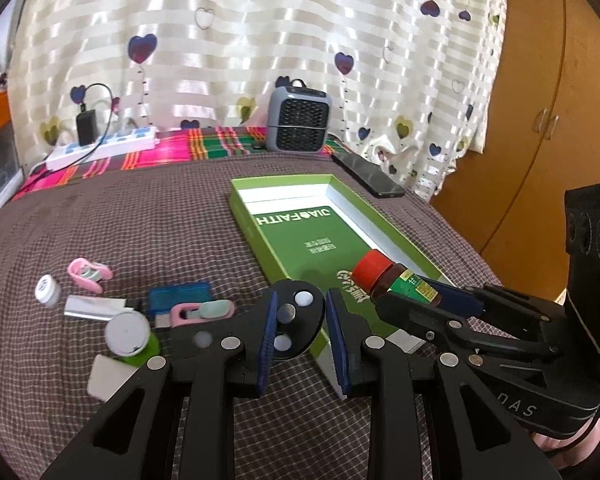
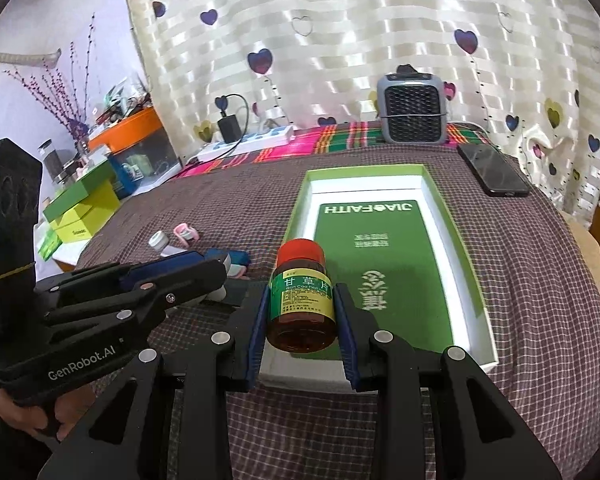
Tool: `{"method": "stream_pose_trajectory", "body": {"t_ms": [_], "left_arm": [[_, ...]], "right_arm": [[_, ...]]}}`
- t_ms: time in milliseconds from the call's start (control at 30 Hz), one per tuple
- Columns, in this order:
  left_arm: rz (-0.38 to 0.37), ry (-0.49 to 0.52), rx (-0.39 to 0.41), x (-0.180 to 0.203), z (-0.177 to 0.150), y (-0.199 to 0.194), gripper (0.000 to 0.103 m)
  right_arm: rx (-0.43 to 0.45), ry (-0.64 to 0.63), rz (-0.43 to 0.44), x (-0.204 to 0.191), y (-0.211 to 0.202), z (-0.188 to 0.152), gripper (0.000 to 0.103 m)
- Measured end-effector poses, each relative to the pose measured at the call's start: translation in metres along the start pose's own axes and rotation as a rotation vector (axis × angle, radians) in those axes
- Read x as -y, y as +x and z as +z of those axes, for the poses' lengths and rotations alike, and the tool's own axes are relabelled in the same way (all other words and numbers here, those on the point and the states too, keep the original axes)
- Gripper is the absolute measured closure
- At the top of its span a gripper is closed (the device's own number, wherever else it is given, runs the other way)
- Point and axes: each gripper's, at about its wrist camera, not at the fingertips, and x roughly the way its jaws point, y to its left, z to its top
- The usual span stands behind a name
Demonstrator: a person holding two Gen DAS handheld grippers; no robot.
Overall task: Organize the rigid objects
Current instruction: 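Carry the bottle and black holder over the green box lid, then lower the bottle and black holder into the box lid and open both grippers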
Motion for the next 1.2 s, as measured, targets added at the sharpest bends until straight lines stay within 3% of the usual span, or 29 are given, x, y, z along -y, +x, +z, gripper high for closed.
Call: {"method": "stream_pose_trajectory", "body": {"t_ms": [733,1200], "left_arm": [[-0.094,0.079,-0.042,0.032,0.004,0.042,0.079],[-0.108,0.068,-0.041,0.028,0.002,0.051,0.076]], "right_arm": [[-0.051,0.081,-0.087,0.046,0.020,-0.007,0.070],[-0.041,0.063,-0.126,0.045,0.020,-0.005,0.070]]}}
